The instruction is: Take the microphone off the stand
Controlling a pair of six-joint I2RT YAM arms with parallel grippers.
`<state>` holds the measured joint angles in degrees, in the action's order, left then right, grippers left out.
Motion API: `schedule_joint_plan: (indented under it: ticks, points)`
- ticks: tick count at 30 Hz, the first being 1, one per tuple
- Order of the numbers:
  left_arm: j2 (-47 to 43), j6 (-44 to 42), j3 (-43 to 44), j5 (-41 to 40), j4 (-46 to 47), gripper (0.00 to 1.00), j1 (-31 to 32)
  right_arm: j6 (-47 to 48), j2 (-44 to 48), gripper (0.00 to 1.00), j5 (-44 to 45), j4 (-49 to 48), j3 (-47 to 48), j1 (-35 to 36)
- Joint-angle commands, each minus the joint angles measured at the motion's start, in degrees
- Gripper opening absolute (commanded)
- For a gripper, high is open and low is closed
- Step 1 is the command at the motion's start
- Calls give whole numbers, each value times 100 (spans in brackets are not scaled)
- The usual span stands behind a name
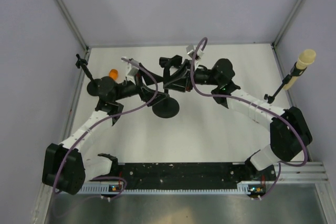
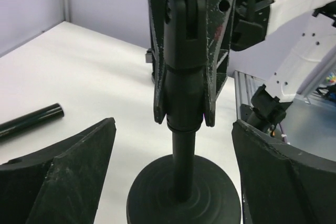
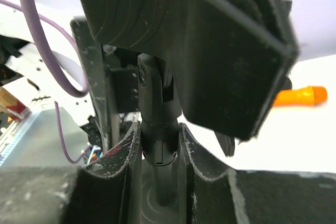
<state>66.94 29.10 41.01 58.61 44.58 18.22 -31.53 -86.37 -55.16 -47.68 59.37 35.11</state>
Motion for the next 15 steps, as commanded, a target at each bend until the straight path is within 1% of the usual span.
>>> schedule_joint_plan:
  ticks: [1,2,3,7,11,14,15]
  points:
    - [-242,-492,188,-279,-431,99,-432,1602,278,0,442,1731,837,57]
    - [-277,-554,214,-297,-632,99,-555,1902,270,0,592,2162,935,40]
    - [-304,-607,205,-297,-687,99,-695,2140,252,0,689,2384,1005,13]
    - [-444,-922,240,-377,-1125,99,-1162,2484,252,0,892,2518,1006,-276]
    - [-585,-1959,635,-683,-2547,99,-1321,2879,191,0,1243,2790,1198,-558]
    - [-594,-2610,986,-929,-3602,99,-1408,3117,138,0,1787,2940,1348,-760]
    - [-603,-2777,1083,-1026,-3936,99,-1443,3370,129,0,1972,2966,1366,-813]
